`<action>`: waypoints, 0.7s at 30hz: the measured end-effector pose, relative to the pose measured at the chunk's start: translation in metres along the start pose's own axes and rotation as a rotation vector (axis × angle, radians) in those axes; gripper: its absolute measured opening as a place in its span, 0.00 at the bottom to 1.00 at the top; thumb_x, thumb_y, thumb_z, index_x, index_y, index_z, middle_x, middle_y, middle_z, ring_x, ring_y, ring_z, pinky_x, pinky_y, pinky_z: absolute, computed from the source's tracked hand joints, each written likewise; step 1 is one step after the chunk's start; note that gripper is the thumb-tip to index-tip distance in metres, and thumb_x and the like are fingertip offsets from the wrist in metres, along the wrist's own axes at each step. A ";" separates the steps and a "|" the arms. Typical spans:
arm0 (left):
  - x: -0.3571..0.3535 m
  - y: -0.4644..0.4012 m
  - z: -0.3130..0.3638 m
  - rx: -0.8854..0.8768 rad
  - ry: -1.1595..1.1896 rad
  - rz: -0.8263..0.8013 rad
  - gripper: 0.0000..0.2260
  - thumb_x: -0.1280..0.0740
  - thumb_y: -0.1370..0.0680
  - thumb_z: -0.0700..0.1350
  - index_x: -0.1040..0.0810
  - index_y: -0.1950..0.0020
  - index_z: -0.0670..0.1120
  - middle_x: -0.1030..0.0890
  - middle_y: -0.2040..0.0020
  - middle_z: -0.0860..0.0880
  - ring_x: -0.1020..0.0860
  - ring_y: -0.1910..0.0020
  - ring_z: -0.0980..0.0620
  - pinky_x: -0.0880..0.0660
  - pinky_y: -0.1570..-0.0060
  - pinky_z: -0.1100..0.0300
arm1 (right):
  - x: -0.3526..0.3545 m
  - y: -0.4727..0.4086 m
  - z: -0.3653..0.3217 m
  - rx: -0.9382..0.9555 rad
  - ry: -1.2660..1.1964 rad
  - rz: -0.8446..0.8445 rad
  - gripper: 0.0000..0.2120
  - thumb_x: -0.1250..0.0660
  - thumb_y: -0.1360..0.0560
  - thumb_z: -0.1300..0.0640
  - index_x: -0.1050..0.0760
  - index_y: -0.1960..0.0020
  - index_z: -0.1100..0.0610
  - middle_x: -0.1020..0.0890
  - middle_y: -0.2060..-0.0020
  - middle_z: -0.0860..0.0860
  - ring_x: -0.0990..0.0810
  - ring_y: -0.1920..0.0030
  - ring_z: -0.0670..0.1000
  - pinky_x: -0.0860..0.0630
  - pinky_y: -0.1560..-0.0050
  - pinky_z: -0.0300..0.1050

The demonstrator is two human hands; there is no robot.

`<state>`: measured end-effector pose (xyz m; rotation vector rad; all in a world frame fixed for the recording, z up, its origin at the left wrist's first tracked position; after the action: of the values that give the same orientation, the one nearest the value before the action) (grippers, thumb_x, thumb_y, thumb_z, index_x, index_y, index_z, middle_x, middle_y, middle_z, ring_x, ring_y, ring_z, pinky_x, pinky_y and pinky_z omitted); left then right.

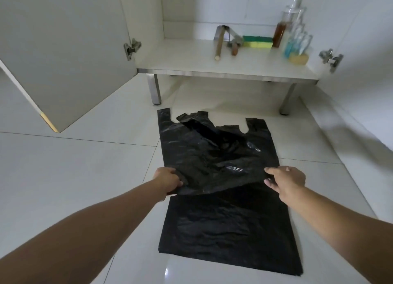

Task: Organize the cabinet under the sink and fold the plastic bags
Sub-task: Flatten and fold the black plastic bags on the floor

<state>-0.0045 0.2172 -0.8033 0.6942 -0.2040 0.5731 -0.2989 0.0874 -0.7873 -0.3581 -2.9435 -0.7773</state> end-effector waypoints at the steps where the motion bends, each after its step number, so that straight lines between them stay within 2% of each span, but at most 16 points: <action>1: -0.002 -0.001 -0.004 -0.016 -0.016 0.008 0.10 0.28 0.27 0.32 0.21 0.51 0.45 0.20 0.53 0.43 0.20 0.54 0.44 0.19 0.52 0.53 | 0.006 -0.007 0.000 -0.014 0.024 -0.002 0.11 0.24 0.31 0.68 0.23 0.51 0.65 0.18 0.52 0.62 0.17 0.61 0.58 0.19 0.72 0.42; 3: -0.005 -0.003 -0.008 -0.030 0.014 0.059 0.15 0.28 0.27 0.33 0.22 0.43 0.45 0.20 0.50 0.42 0.19 0.53 0.44 0.19 0.52 0.53 | 0.018 -0.017 0.003 -0.012 0.080 -0.002 0.11 0.25 0.31 0.70 0.26 0.56 0.63 0.18 0.54 0.64 0.19 0.65 0.56 0.20 0.71 0.44; 4: -0.006 -0.003 -0.008 -0.044 0.039 0.101 0.17 0.27 0.27 0.33 0.22 0.41 0.45 0.20 0.49 0.42 0.19 0.53 0.44 0.19 0.53 0.53 | 0.024 -0.020 0.006 -0.007 0.097 -0.009 0.13 0.25 0.32 0.71 0.27 0.55 0.62 0.18 0.54 0.65 0.19 0.65 0.56 0.20 0.68 0.46; 6: -0.010 -0.002 -0.006 -0.098 0.032 0.195 0.15 0.26 0.28 0.35 0.21 0.42 0.43 0.18 0.49 0.44 0.19 0.53 0.44 0.19 0.51 0.51 | 0.037 -0.020 0.017 -0.003 0.133 -0.028 0.19 0.25 0.32 0.72 0.28 0.47 0.61 0.19 0.55 0.63 0.17 0.62 0.57 0.19 0.63 0.49; 8: -0.016 -0.001 -0.003 -0.156 0.000 0.244 0.15 0.26 0.28 0.37 0.19 0.42 0.44 0.17 0.49 0.46 0.18 0.52 0.46 0.20 0.47 0.50 | 0.053 -0.015 0.036 -0.024 0.176 -0.021 0.21 0.24 0.32 0.71 0.26 0.42 0.64 0.18 0.54 0.62 0.16 0.60 0.58 0.19 0.64 0.48; 11: -0.028 0.009 -0.005 -0.233 -0.076 0.267 0.11 0.27 0.27 0.38 0.18 0.45 0.43 0.19 0.54 0.48 0.20 0.54 0.49 0.23 0.47 0.58 | 0.079 0.000 0.065 -0.034 0.308 0.042 0.09 0.25 0.30 0.68 0.20 0.50 0.65 0.17 0.61 0.59 0.17 0.62 0.55 0.20 0.65 0.46; 13: -0.034 0.014 -0.012 -0.246 -0.122 0.277 0.10 0.27 0.26 0.37 0.18 0.46 0.42 0.18 0.54 0.46 0.22 0.55 0.49 0.26 0.50 0.62 | 0.092 0.011 0.082 -0.074 0.378 0.045 0.06 0.25 0.29 0.66 0.20 0.54 0.65 0.17 0.64 0.59 0.17 0.65 0.54 0.21 0.68 0.44; 17: -0.034 0.018 -0.033 -0.177 -0.240 0.271 0.10 0.27 0.26 0.41 0.18 0.46 0.42 0.17 0.49 0.43 0.21 0.50 0.45 0.23 0.46 0.55 | 0.098 0.025 0.094 -0.112 0.508 -0.064 0.05 0.25 0.29 0.63 0.19 0.55 0.62 0.17 0.65 0.57 0.18 0.69 0.52 0.24 0.73 0.41; 21: -0.023 0.022 -0.047 -0.045 -0.332 0.168 0.13 0.23 0.30 0.42 0.20 0.48 0.41 0.18 0.52 0.42 0.19 0.52 0.43 0.20 0.48 0.51 | 0.094 0.023 0.085 -0.088 0.640 -0.142 0.06 0.24 0.29 0.60 0.20 0.55 0.59 0.16 0.64 0.55 0.18 0.70 0.50 0.23 0.72 0.41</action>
<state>-0.0366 0.2518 -0.8347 0.7306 -0.5875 0.6089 -0.3856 0.1684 -0.8378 0.0912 -2.3526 -0.8445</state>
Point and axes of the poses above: each hand's wrist, its own y-axis away from the middle knuckle, its own x-axis out of the back of the hand, z = x × y, the point moved 2 cm from there along -y, towards the middle knuckle
